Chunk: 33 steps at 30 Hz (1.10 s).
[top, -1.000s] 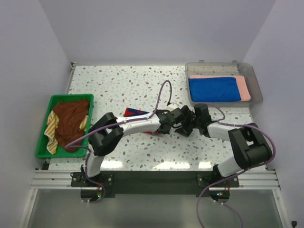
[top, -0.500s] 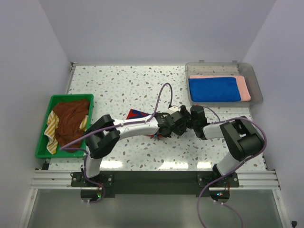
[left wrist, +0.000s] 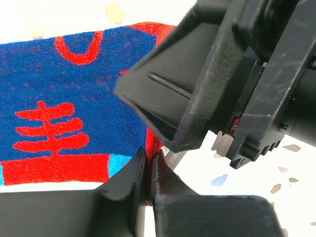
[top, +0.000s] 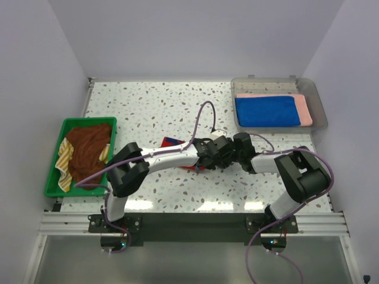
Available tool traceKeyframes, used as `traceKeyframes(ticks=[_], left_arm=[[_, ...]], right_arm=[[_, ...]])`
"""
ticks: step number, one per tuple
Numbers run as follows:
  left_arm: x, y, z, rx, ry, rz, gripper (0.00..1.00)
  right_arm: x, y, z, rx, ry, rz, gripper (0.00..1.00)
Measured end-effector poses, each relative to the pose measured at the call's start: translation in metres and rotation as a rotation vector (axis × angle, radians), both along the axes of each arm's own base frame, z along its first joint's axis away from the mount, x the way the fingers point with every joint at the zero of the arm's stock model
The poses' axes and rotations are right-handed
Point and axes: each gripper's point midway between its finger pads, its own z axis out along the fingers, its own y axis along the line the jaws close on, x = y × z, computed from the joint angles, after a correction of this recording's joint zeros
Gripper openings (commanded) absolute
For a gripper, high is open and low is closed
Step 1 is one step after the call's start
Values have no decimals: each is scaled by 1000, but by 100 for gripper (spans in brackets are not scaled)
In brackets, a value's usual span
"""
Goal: Fold and stack the towels
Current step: Neatly place the folded towel into the bin
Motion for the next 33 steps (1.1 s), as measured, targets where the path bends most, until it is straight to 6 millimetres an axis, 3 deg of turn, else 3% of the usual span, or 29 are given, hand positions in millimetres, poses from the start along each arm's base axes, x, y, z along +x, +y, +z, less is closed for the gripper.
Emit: traceKeyframes(ticks=[5,6,8,9,12,15,19,23,26,29,33], left_arm=[[-3,-2,-4,-2,18,-9,40],[-3,-2,-4,-4,22,-11,52],[-5,-4,-4,-12,29,-16,65],[-5,-5,-4,-17,31,-17,78],[-5,-7,-1,-33,33,-18,93],[-7,-1,10,-64,37,-16,100],[-2,23,46,-168,20,14,100],[18,68,87,-276,-33,99,100],[43,120,108,-305,-104,196,100],[64,180,111,-282,-160,301,100],[76,257,91,-211,-177,445,100]], right_arm=[[-7,-5,-10,-60,39,13,17],[-8,-6,-12,-76,44,19,13],[-8,-8,-12,-104,51,31,5],[-8,-9,-11,-120,50,43,3],[-3,-10,-3,-169,25,79,0],[7,-11,7,-227,-11,128,0],[28,-19,26,-326,-68,200,0],[55,-35,44,-453,-117,282,0],[76,-51,64,-573,-153,344,0],[106,-69,98,-714,-220,403,0],[148,-101,157,-897,-336,419,0]])
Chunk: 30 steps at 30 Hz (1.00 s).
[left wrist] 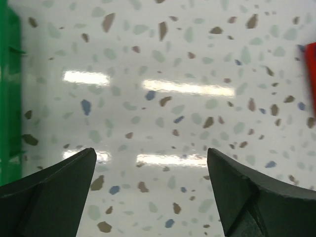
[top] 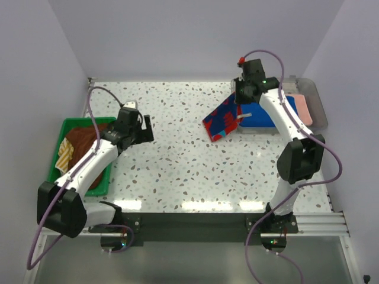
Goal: Fold and stack the towels
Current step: Neatly place the folded towel into the bin
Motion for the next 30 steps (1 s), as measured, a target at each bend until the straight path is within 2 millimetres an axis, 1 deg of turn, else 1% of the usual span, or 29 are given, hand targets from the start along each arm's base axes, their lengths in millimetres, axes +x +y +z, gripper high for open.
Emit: traceKeyframes(ticks=[1,3,5,8,11,15,17,19,23,30], left_arm=[[0,12,-6,10,11,25,100],[-2,36,-21,35,37,72,100],[-6,49,-35,51,61,95,100],[-10,54,-47,68,89,94,99],[-7,55,-51,72,94,99,99],[-4,56,-57,78,104,100,99],[-4,57,-62,85,116,98,99],[-4,58,-67,97,134,95,99],[-5,60,-74,107,156,97,99],[-5,61,-79,116,173,100,99]], right_arm=[[7,-9,10,-28,-24,-1,0],[21,-35,30,-111,-66,-12,0],[33,-62,40,-203,-88,-28,0],[46,-97,41,-325,-83,-49,0],[57,-126,24,-426,-41,-53,0],[62,-150,-4,-520,31,-21,0],[63,-160,-11,-551,48,-9,0],[66,-165,-13,-574,50,1,0],[72,-181,-9,-629,37,-6,0],[74,-218,-6,-698,38,-60,0]])
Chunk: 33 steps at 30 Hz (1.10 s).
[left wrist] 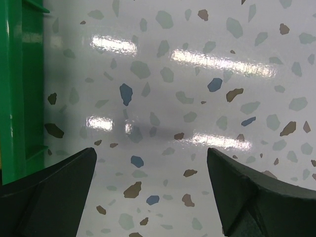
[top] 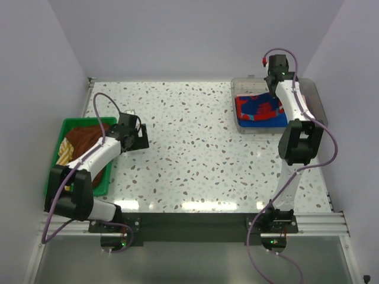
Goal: Fold and stack the towels
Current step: Neatly place the folded towel into the bin
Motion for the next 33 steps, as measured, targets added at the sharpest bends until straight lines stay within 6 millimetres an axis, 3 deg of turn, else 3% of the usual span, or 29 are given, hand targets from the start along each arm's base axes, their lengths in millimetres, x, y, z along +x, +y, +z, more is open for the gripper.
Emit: traceKeyframes(ticks=[5,9,11,12,16,18,22,26,29,33], left_arm=[[0,1,-2,5,6,1,99],[0,1,-2,8,6,3,99],[0,1,-2,8,5,2,99],[0,1,-2,9,6,2,99],[0,2,-1,9,3,3,100],[0,2,1,10,-4,4,100],[0,2,12,2,-34,4,100],[-5,0,40,-24,-88,-2,100],[-11,1,85,-51,-180,-1,100],[-22,6,162,-77,-344,10,100]], right_arm=[[4,-18,-7,-35,-4,-37,2],[12,-29,-28,-74,8,-77,47],[13,-35,-40,-103,23,-109,58],[12,-38,-44,-120,26,-127,69],[5,-51,-38,-187,5,-228,95],[1,-56,-27,-207,-19,-279,99],[-18,-56,3,-165,-81,-375,99],[-51,-42,58,-27,-184,-426,99],[-93,-25,118,117,-315,-425,99],[-179,-5,184,282,-507,-391,99]])
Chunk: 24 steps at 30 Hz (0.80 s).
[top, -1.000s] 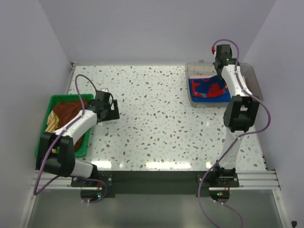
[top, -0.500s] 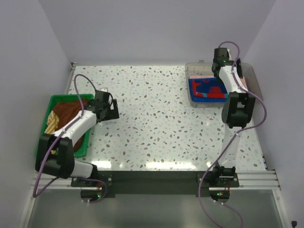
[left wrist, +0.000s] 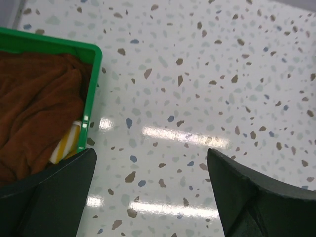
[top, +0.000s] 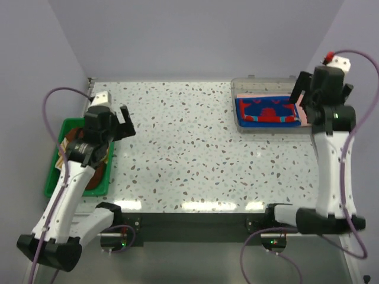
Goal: Fold and stack the towels
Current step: Neatly place the folded towel into the bin
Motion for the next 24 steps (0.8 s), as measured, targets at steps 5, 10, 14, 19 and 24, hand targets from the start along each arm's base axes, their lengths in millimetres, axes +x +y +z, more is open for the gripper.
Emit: traceKeyframes(ticks=[5,10,14,19,24], left_arm=[[-48,13,84,-49,-217,16,100],[-120,31,129,-122,-440,42,100],[-159,45,128,-147,-543,72,100],[-172,48,98,-162,-546,88,100],[-173,48,77,-173,-540,93,100]], right_arm=[[-109,26,19,106,-238,77,99],[-167,52,6,165,-358,213,99],[-184,57,-36,173,-315,257,99],[-212,58,-40,169,-422,314,99],[-224,57,-23,157,-536,341,99]])
